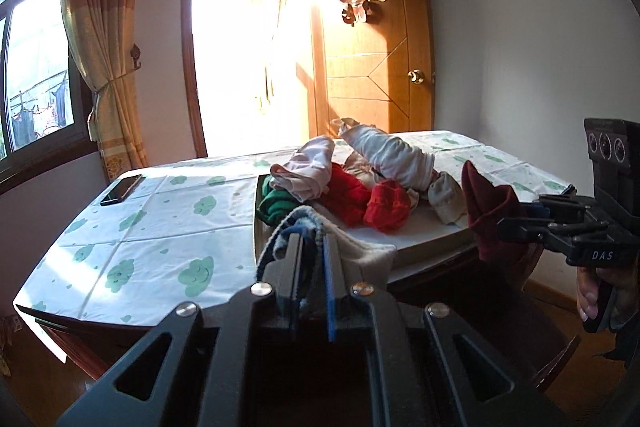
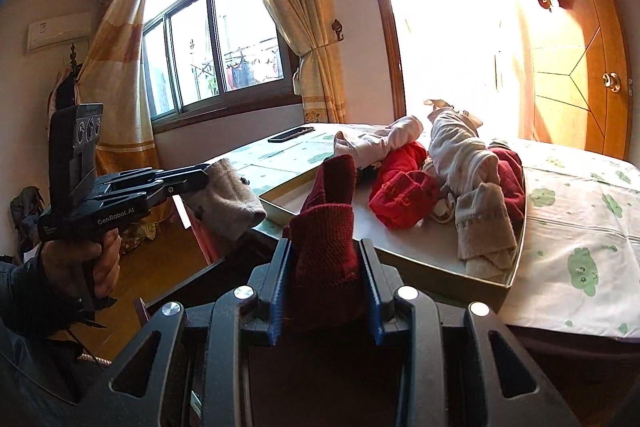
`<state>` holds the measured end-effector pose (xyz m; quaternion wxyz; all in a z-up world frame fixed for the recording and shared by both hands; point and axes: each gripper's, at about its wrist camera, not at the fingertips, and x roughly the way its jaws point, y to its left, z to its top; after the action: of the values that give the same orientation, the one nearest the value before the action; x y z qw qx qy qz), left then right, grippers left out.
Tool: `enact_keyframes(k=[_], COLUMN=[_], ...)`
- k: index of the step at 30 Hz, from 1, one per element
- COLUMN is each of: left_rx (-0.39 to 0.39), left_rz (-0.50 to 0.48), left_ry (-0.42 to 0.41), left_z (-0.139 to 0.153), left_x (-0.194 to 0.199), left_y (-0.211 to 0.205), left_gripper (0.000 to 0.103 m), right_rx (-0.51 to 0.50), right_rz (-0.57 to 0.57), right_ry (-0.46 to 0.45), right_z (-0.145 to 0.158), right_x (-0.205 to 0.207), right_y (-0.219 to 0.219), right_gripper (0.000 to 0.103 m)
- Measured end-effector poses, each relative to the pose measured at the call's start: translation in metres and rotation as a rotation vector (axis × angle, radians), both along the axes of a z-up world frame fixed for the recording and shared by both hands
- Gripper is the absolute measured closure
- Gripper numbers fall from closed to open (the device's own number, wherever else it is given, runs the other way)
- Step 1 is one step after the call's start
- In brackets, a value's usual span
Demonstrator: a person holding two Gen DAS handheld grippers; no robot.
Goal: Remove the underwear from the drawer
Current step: 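Lower both tools over the tray and open them to drop the socks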
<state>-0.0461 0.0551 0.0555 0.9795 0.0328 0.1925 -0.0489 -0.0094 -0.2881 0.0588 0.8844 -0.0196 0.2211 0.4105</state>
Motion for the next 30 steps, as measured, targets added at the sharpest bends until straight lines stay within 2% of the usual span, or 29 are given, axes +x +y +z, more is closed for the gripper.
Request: enact_keyframes(k=[5, 10, 22, 30], left_rx=[0.008, 0.011, 0.009, -0.003], left_rz=[0.001, -0.002, -0.004, -0.006], left_ry=[-0.027, -0.008, 0.101, 0.171], left_z=[0.017, 0.021, 0.003, -0.011], left_x=[0.014, 0.037, 0.103, 0.132], left_y=[0.0, 0.0, -0.002, -0.004], left_gripper=[0.096, 0.096, 0.096, 0.096], right_rx=[0.009, 0.01, 0.018, -0.036], right_rz=[-0.008, -0.023, -0.081, -0.108], right_ry=[-0.013, -0.004, 0.065, 0.119], right_z=[0.017, 0.027, 0.032, 0.019], right_x=[0.015, 0.035, 0.09, 0.121], right_y=[0.009, 0.018, 0.033, 0.052], right_gripper=[0.068, 0.068, 0.068, 0.068])
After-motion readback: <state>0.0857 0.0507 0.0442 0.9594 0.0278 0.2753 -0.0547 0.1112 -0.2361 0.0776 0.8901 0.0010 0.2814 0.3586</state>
